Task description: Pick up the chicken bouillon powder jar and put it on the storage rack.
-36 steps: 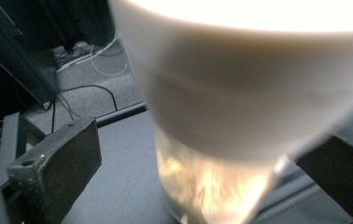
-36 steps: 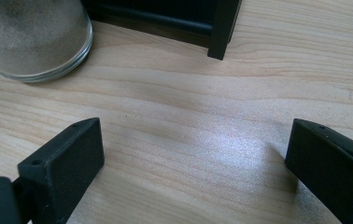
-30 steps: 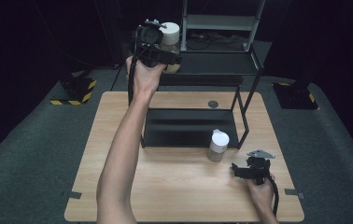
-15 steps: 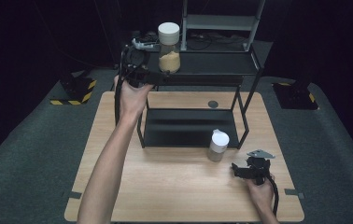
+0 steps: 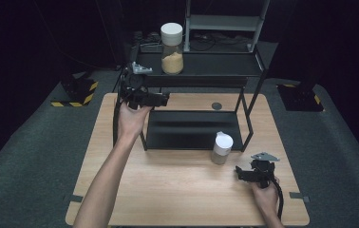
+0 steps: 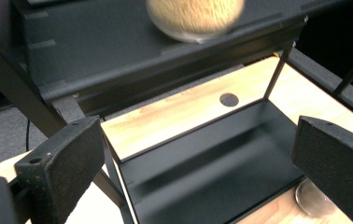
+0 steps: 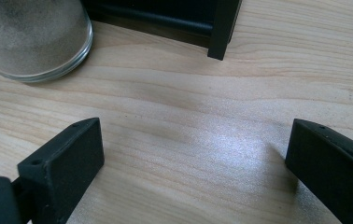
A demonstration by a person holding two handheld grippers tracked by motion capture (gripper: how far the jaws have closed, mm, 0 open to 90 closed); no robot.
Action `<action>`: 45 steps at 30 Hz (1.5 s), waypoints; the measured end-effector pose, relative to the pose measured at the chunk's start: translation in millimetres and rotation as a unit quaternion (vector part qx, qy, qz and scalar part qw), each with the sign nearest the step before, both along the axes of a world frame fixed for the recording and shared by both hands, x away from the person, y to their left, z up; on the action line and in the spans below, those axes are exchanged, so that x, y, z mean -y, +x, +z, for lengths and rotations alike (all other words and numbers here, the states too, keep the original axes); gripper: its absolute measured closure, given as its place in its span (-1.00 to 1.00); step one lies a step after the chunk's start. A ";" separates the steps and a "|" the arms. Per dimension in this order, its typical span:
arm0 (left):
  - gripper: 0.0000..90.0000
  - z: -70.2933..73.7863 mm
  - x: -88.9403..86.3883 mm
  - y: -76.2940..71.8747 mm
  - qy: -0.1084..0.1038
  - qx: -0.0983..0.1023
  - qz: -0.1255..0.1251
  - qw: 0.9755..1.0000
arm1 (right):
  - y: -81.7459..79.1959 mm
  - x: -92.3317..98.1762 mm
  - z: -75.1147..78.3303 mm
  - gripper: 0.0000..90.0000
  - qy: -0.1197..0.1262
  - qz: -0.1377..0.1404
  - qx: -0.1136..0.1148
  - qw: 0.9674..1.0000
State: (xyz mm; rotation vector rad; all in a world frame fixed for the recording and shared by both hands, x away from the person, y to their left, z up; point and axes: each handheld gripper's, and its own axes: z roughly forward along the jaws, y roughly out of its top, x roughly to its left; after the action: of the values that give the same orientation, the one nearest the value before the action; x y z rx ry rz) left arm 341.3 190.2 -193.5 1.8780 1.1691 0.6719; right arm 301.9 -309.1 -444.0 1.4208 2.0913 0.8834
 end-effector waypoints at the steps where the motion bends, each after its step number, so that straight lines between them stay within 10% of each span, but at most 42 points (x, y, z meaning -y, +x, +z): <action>1: -0.94 -2.9 0.6 -1.3 0.003 0.000 -0.001 1.000 | 0.0 0.0 0.0 -0.92 0.000 0.000 0.000 1.000; 45: -0.93 -128.9 10.1 -15.5 0.030 -0.079 -0.016 0.996 | 0.0 -0.1 0.1 -0.92 0.000 0.000 0.000 1.000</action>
State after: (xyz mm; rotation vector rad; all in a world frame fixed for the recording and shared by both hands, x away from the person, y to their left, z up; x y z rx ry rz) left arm 325.8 180.1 -322.4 2.0267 1.2280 0.5537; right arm 301.9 -309.0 -443.9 1.4212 2.0914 0.8828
